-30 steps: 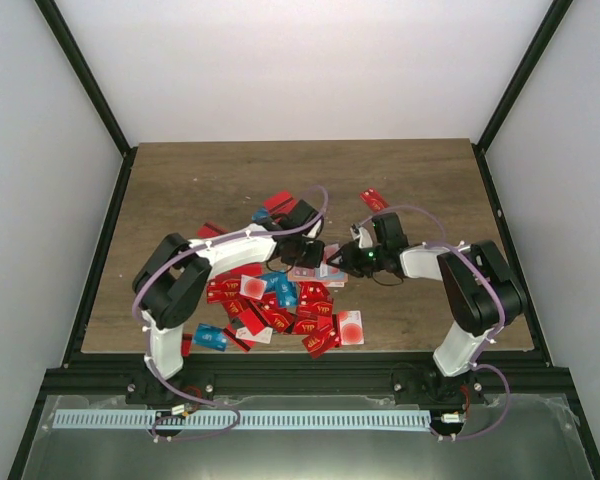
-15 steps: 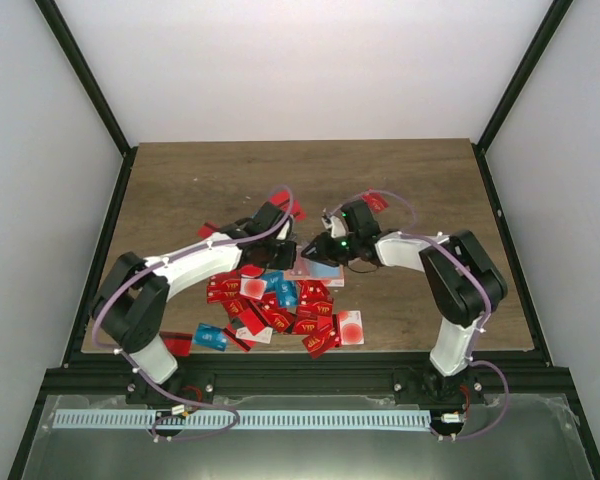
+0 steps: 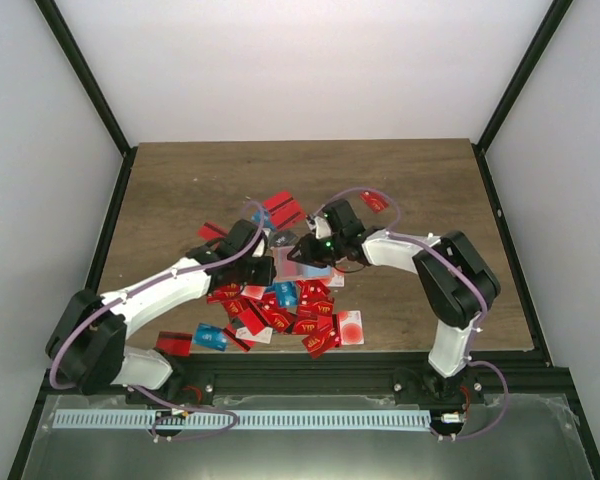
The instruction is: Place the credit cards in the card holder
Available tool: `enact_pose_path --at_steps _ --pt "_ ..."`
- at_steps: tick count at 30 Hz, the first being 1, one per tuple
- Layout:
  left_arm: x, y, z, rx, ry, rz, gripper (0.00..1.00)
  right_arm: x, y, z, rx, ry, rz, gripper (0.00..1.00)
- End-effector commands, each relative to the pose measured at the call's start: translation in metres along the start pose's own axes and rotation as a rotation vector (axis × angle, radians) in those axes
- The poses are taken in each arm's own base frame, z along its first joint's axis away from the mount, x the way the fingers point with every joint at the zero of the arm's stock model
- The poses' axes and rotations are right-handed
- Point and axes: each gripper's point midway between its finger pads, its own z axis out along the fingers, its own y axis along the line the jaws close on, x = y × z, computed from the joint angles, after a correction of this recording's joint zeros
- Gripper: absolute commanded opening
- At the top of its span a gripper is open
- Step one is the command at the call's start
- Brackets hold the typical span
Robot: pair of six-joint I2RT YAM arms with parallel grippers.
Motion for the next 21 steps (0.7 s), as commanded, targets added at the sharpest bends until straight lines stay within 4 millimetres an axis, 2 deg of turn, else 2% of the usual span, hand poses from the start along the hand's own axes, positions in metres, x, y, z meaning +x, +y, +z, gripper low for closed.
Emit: enact_pose_path --at_steps 1,5,9,16,21 --pt "0.003 0.002 -0.009 0.013 -0.028 -0.022 0.12 -0.005 0.015 -0.021 0.012 -0.049 -0.019 0.33" --pt "0.011 0.003 -0.015 0.028 -0.031 -0.038 0.13 -0.004 0.021 -0.04 0.041 -0.092 -0.045 0.34" --pt "0.023 0.006 -0.021 0.04 -0.017 -0.049 0.16 0.006 0.015 -0.056 0.087 -0.118 -0.053 0.37" --pt "0.054 0.004 -0.027 0.092 0.029 -0.075 0.23 0.044 -0.01 -0.086 0.184 -0.126 -0.043 0.43" --pt "0.076 -0.001 -0.027 0.126 0.061 -0.082 0.27 0.078 -0.041 -0.101 0.288 -0.101 -0.002 0.51"
